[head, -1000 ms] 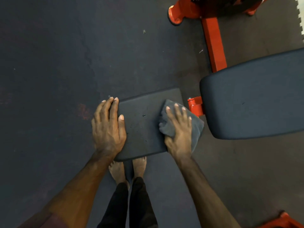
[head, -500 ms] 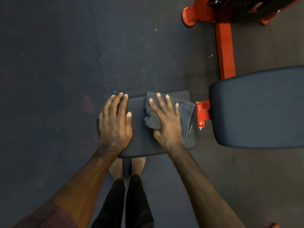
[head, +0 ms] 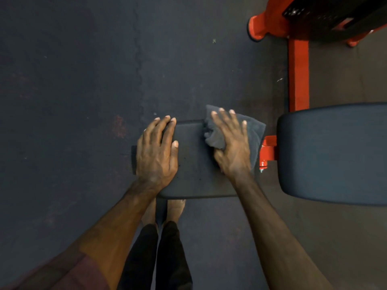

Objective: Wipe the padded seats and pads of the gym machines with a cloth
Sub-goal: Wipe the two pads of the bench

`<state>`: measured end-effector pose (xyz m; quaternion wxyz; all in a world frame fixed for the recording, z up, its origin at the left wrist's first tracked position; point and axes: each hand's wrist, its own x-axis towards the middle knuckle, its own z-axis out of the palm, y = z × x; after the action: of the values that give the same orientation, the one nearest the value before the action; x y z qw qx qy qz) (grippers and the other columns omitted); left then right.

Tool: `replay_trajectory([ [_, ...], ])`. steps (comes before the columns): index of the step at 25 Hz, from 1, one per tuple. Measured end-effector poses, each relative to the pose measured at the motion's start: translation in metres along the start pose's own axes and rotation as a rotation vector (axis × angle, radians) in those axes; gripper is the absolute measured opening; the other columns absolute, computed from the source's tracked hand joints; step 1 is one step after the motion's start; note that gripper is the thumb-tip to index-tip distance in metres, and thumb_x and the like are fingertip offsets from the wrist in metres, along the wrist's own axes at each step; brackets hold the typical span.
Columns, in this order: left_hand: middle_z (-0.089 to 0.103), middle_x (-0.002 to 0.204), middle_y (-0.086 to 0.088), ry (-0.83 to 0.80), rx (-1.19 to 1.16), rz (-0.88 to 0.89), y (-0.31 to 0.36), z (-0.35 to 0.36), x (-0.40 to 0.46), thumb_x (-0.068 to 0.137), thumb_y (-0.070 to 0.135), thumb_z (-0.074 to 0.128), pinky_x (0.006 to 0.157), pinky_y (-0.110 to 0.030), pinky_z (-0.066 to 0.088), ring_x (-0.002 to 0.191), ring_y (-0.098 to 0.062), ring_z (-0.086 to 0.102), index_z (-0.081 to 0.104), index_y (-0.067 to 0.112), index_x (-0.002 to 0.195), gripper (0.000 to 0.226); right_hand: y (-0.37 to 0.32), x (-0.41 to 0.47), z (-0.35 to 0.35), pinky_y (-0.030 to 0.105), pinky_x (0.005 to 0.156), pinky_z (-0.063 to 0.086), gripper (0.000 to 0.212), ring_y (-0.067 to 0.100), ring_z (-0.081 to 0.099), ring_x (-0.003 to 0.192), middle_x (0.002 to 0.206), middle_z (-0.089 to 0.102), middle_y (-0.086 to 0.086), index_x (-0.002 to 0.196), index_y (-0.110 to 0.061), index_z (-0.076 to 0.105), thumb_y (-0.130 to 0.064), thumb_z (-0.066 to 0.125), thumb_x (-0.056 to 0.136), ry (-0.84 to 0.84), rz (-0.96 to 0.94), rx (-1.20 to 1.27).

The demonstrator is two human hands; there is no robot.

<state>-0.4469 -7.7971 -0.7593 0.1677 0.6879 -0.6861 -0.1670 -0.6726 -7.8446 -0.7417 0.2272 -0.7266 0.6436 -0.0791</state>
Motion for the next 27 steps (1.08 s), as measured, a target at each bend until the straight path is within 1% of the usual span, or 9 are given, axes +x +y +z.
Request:
replay_trajectory([
  [3,0.037,0.167,-0.006,-0.002,-0.001,0.002,0.001,0.0,0.001,0.109,0.03,0.044,0.119,-0.049,0.036,0.156,-0.027,0.031,0.04,0.013,0.161,0.055,-0.016,-0.049,0.012,0.06,0.129,0.005,0.096,0.021,0.005,0.163,0.175,0.017,-0.003,0.165,-0.029,0.03,-0.016,0.068,0.077,0.047,0.221,-0.062],
  [6,0.038,0.167,-0.006,0.017,-0.008,0.009,-0.002,0.002,0.0,0.11,0.03,0.043,0.12,-0.048,0.035,0.156,-0.026,0.031,0.04,0.013,0.161,0.054,-0.042,-0.061,0.029,0.061,0.129,0.006,0.096,0.024,0.003,0.163,0.175,0.015,-0.003,0.164,-0.03,0.031,-0.019,0.071,0.077,-0.022,0.006,-0.032],
  [8,0.037,0.168,-0.005,0.016,-0.019,0.011,-0.003,0.003,-0.001,0.11,0.03,0.043,0.121,-0.046,0.034,0.157,-0.026,0.029,0.04,0.014,0.161,0.054,-0.034,-0.029,0.02,0.061,0.129,0.007,0.094,0.023,0.005,0.163,0.175,0.018,-0.004,0.164,-0.03,0.033,-0.019,0.061,0.074,-0.055,-0.114,-0.04],
  [13,0.036,0.168,-0.01,0.013,-0.077,0.023,-0.002,0.0,0.0,0.109,0.027,0.044,0.125,-0.05,0.031,0.159,-0.029,0.026,0.039,0.009,0.161,0.055,-0.04,-0.06,0.02,0.059,0.13,0.004,0.089,0.021,0.003,0.163,0.175,0.014,-0.005,0.165,-0.031,0.028,-0.026,0.051,0.079,0.046,0.222,-0.029],
  [15,0.032,0.17,-0.014,0.006,-0.135,0.012,-0.007,-0.002,-0.003,0.111,0.027,0.043,0.126,-0.051,0.029,0.16,-0.03,0.024,0.036,0.005,0.162,0.056,-0.062,-0.082,0.034,0.06,0.129,0.005,0.096,0.024,0.001,0.163,0.176,0.012,-0.003,0.165,-0.031,0.027,-0.022,0.059,0.075,-0.009,0.101,-0.051],
  [18,0.024,0.172,-0.016,-0.005,-0.253,0.006,-0.021,-0.004,-0.019,0.112,0.027,0.039,0.131,-0.036,0.019,0.161,-0.03,0.021,0.029,0.002,0.163,0.058,-0.065,-0.042,0.031,0.062,0.129,0.006,0.104,0.024,0.003,0.163,0.175,0.015,-0.004,0.164,-0.03,0.03,-0.014,0.062,0.066,-0.058,-0.103,-0.021],
  [20,0.017,0.175,-0.013,-0.041,-0.304,-0.01,-0.031,-0.009,-0.037,0.113,0.027,0.038,0.131,-0.028,0.014,0.163,-0.024,0.016,0.022,0.003,0.166,0.06,-0.054,-0.022,0.024,0.061,0.129,0.007,0.103,0.024,0.006,0.163,0.175,0.017,-0.005,0.164,-0.03,0.03,-0.015,0.058,0.066,-0.036,-0.044,-0.014],
  [23,0.014,0.176,-0.008,-0.096,-0.367,-0.022,-0.04,-0.02,-0.05,0.113,0.028,0.038,0.13,-0.025,0.014,0.163,-0.017,0.015,0.018,0.006,0.167,0.062,-0.066,-0.065,0.034,0.059,0.129,0.007,0.1,0.024,0.005,0.163,0.175,0.014,-0.005,0.165,-0.031,0.027,-0.013,0.067,0.075,0.045,0.171,-0.063],
  [27,0.02,0.174,-0.01,-0.11,-0.406,-0.021,-0.045,-0.026,-0.047,0.112,0.027,0.038,0.13,-0.025,0.017,0.162,-0.017,0.019,0.024,0.003,0.165,0.06,-0.1,-0.078,0.049,0.06,0.129,0.005,0.094,0.023,0.001,0.163,0.176,0.014,-0.005,0.164,-0.033,0.03,-0.017,0.065,0.078,-0.038,-0.036,-0.017],
])
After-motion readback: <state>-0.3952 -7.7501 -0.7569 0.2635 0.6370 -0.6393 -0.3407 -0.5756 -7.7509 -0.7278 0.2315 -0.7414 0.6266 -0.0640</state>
